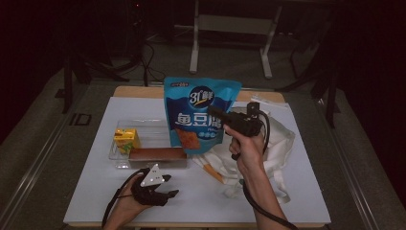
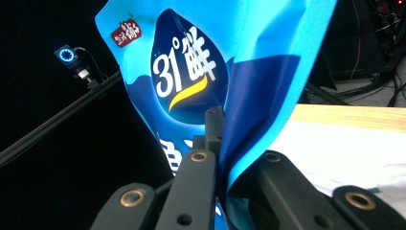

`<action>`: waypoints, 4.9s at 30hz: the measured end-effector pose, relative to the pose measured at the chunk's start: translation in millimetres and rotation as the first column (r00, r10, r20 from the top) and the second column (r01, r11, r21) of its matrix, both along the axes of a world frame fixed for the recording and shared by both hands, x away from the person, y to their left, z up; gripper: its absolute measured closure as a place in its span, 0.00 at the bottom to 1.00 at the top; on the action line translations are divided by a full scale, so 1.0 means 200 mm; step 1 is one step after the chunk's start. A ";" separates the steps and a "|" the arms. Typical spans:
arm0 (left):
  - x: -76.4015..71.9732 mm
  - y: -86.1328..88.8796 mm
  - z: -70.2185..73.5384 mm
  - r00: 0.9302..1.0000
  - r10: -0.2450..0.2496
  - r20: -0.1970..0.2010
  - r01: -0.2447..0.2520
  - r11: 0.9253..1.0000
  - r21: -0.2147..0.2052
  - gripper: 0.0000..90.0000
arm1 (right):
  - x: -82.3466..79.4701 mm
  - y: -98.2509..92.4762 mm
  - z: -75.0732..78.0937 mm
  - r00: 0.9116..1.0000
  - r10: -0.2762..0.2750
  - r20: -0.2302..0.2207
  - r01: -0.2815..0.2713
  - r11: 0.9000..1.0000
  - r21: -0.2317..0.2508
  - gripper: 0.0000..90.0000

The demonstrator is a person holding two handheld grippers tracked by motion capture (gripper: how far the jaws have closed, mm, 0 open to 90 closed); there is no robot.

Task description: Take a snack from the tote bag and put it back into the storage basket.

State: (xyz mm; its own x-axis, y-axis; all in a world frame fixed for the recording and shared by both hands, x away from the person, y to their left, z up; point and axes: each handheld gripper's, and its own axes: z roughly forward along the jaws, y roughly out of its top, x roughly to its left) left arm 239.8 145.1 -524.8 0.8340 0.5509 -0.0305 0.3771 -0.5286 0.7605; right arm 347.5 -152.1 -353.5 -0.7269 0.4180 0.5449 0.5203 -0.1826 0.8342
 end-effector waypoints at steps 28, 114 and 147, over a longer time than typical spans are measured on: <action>-0.02 0.01 0.00 1.000 -0.002 -0.001 0.002 1.000 -0.009 0.45 | 0.04 0.25 -0.01 0.999 0.035 0.008 -0.035 0.999 -0.035 1.00; -0.03 0.03 0.00 1.000 -0.013 -0.009 0.012 1.000 -0.016 0.45 | 0.29 0.67 -0.37 0.997 -0.071 -0.014 0.070 0.996 -0.053 1.00; -0.03 0.00 -0.01 0.999 -0.026 -0.018 0.026 1.000 0.000 0.44 | 0.23 0.52 -0.40 0.995 -0.098 0.014 0.093 0.879 -0.468 0.73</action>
